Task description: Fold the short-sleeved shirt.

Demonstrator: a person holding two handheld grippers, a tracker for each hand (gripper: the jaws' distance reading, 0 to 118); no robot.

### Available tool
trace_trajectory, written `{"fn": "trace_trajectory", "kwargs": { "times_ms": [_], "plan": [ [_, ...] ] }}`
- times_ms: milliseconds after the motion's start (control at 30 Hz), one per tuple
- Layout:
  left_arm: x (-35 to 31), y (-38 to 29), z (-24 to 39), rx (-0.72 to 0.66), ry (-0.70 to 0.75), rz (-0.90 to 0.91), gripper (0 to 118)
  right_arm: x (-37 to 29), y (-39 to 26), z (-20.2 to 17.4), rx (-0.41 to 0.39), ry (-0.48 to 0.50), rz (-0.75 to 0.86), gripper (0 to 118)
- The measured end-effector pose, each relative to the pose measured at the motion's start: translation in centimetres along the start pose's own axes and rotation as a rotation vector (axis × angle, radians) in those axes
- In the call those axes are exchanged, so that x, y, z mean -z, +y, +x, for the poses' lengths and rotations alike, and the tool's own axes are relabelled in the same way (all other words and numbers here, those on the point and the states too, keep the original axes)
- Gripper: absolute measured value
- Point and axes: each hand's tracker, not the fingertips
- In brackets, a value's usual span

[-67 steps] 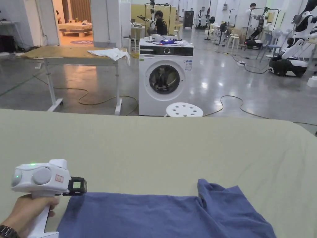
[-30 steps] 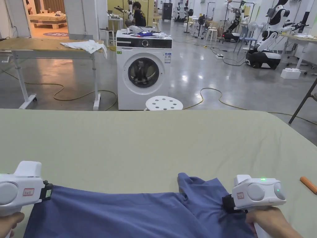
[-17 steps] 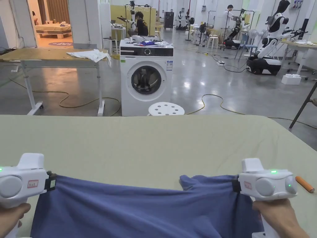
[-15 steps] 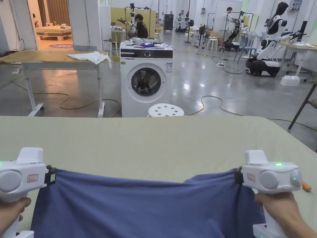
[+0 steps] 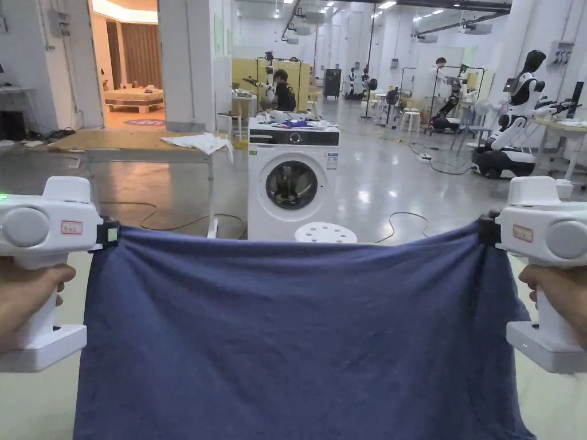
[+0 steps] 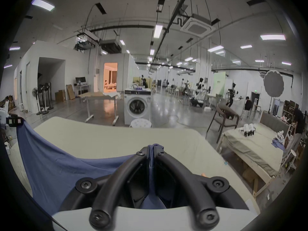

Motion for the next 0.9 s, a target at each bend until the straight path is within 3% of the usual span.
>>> {"fn": "trace_trajectory", "kwargs": {
  "times_ms": [567,900],
  "plan": [
    [-3.6,16.5,-1.5,0.074,0.091,0.188,0,-0.5,16.3,-0.8,0.005,-0.037,0.199,3],
    [-0.6,18.6,-1.9,0.049,0.131,0.21,0,3.6,19.5,-1.6,-0.046,-0.065,0.219,3]
  ]
}}
